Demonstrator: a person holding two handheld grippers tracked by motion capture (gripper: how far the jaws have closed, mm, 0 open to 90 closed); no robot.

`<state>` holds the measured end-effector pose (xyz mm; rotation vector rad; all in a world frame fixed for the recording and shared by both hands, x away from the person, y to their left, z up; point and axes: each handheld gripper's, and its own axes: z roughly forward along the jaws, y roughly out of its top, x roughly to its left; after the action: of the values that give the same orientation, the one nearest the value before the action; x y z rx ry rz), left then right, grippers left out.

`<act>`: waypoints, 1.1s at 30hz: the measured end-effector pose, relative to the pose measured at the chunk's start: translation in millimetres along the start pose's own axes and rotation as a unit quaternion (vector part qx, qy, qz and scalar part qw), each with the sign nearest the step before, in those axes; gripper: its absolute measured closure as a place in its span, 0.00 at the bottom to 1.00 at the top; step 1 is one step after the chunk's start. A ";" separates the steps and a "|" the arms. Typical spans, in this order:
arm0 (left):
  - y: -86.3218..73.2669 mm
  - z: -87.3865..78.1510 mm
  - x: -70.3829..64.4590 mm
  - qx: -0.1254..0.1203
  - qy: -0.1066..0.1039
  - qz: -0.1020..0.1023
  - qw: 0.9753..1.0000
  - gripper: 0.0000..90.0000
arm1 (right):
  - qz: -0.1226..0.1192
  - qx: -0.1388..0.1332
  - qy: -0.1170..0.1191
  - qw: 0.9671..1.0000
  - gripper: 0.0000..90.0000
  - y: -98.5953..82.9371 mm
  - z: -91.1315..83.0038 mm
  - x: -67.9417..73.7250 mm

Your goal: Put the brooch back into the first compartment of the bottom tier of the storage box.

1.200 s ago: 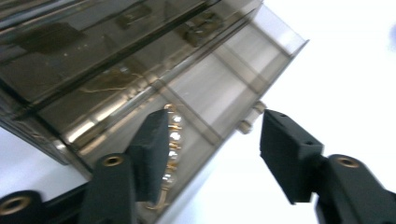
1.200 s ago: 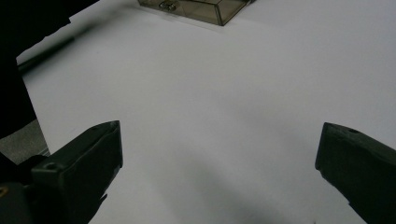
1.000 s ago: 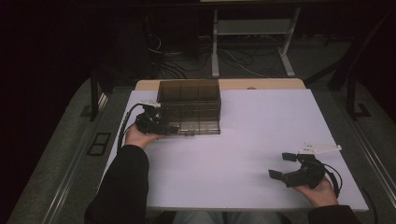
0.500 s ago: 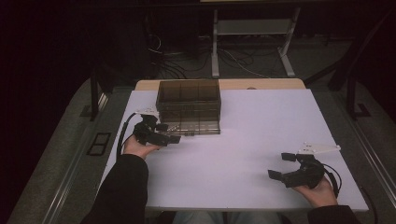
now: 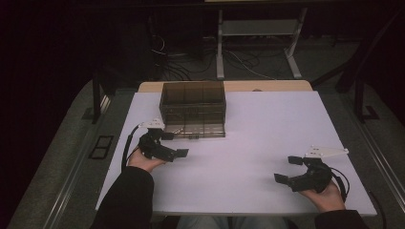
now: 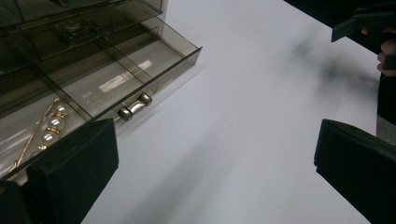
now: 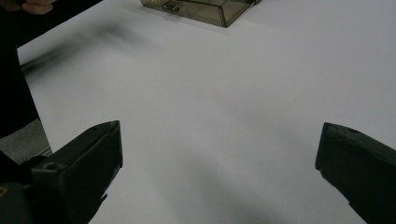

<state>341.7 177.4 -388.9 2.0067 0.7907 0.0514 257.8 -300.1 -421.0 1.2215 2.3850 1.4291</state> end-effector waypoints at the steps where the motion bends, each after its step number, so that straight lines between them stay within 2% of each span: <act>1: -1.7 -0.4 -1.3 -0.002 0.000 0.000 1.000 0.00 | 0.000 0.000 0.000 1.000 0.00 0.0 0.1 0.0; 17: -35.7 -8.2 -21.4 -0.044 -0.004 0.004 0.999 0.00 | -0.002 0.001 -0.001 1.000 0.00 0.0 0.5 0.5; 23: -47.5 -6.3 -29.1 -0.059 -0.017 0.003 0.998 0.00 | -0.002 0.001 0.000 1.000 0.00 -0.1 1.1 1.0; 29: -57.5 -0.4 -36.6 -0.041 -0.027 0.016 0.999 0.00 | -0.003 0.003 0.000 1.000 0.00 -0.3 1.3 0.6; 33: -59.1 0.7 -34.2 -0.042 -0.027 0.010 0.999 0.00 | -0.004 0.003 0.000 1.000 0.00 -0.5 1.8 0.2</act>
<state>284.8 178.5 -426.6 1.9294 0.7231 0.0406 258.2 -298.8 -422.3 1.2121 2.3932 1.4222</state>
